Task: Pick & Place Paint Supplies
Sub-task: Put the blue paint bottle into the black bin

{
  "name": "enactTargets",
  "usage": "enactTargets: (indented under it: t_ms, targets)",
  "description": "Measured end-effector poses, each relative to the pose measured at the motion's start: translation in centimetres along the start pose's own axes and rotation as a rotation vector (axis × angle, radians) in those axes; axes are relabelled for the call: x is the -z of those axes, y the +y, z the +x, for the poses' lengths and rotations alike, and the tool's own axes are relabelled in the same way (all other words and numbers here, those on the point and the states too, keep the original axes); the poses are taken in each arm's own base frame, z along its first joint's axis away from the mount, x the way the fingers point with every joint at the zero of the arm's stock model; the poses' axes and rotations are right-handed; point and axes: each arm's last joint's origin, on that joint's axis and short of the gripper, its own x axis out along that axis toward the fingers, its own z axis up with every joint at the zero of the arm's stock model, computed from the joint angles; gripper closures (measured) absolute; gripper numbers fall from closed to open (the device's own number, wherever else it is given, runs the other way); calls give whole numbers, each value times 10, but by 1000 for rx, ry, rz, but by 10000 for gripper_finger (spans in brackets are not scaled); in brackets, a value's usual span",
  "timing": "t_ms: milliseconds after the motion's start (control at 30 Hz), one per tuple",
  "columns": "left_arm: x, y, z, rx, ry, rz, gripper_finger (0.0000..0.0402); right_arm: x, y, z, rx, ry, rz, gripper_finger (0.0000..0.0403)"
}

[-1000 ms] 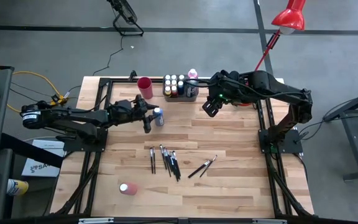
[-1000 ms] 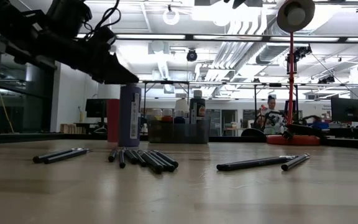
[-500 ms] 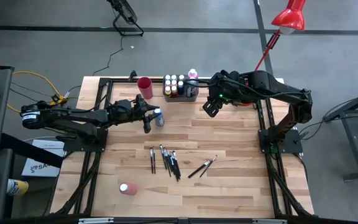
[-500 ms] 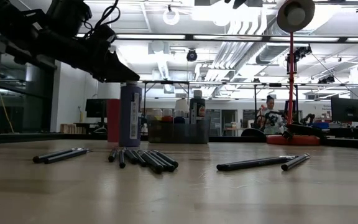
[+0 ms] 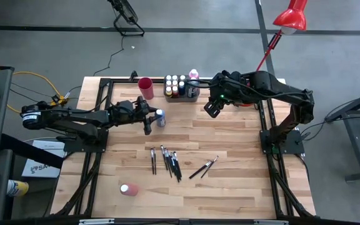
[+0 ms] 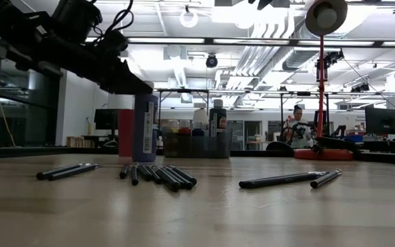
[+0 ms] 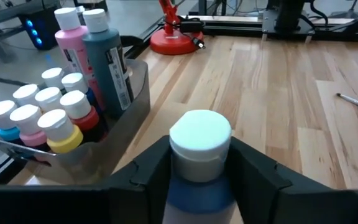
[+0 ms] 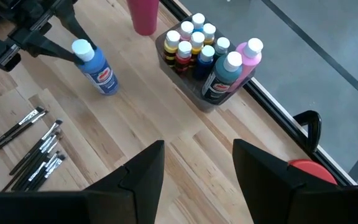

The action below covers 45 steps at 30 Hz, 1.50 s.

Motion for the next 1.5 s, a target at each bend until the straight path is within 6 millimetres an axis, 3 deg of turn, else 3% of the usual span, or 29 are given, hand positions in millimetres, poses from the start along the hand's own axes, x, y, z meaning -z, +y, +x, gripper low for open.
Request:
enactTargets:
  t_ms: [133, 367, 700, 1033, 1500]
  targets:
    - [0, 0, 0, 0, -2, 4, 283, 0, 0, 0, 1, 2, -1, 220]
    - [-3, 0, 0, 0, -34, 12, 284, 0, 0, 0, 2, 3, -2, 220]
    - [-43, 2, 11, -3, -140, 84, 289, 1, -1, 0, 6, 10, -11, 220]
    - [-78, 27, 55, 48, -145, 105, 290, 1, -1, 1, 8, 10, -26, 220]
    - [-96, 65, 108, 97, -149, 95, 290, 1, -1, 1, 8, 10, -55, 220]
